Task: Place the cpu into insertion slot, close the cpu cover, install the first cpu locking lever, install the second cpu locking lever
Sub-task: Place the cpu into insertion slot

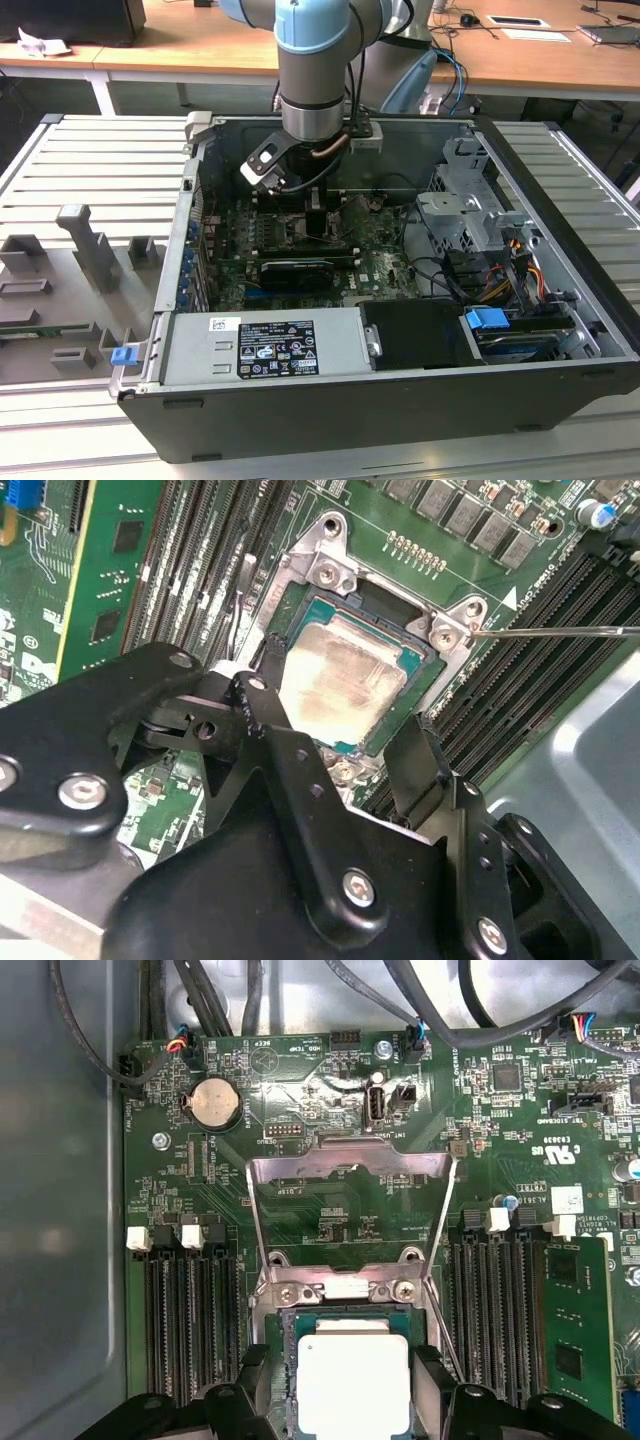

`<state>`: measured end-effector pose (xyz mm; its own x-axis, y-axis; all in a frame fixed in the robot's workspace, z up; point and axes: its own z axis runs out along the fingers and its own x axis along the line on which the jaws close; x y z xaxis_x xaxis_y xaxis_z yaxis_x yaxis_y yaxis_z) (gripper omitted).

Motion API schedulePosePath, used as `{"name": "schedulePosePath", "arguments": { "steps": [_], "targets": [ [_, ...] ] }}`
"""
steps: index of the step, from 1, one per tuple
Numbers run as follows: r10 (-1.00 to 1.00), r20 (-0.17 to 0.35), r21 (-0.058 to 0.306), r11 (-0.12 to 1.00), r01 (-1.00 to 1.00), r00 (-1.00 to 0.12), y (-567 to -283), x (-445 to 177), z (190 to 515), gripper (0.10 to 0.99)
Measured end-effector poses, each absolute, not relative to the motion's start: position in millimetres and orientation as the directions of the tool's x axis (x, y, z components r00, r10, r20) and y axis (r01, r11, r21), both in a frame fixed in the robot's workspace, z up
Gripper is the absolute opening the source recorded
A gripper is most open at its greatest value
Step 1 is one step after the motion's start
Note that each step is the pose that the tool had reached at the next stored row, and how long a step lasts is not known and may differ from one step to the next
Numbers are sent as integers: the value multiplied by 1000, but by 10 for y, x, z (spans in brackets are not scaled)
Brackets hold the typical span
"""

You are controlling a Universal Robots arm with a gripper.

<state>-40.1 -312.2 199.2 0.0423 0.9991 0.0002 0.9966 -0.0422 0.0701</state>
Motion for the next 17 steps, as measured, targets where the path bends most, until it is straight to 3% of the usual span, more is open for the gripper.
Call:
{"name": "schedulePosePath", "arguments": {
  "steps": [8,10,11,15,16,17],
  "targets": [
    [999,-2,70,-34,997,34,-3134,-400,2071,647],
    [999,-3,70,-34,997,34,-3155,-401,2072,522],
    [999,-3,70,-34,997,34,-3161,-401,2072,522],
    [999,-6,70,-34,997,34,-3174,-401,2087,278],
    [999,-6,70,-34,997,34,-3174,-401,2092,278],
    [999,-6,70,-34,997,34,-3174,-400,2099,220]
  ]
}}
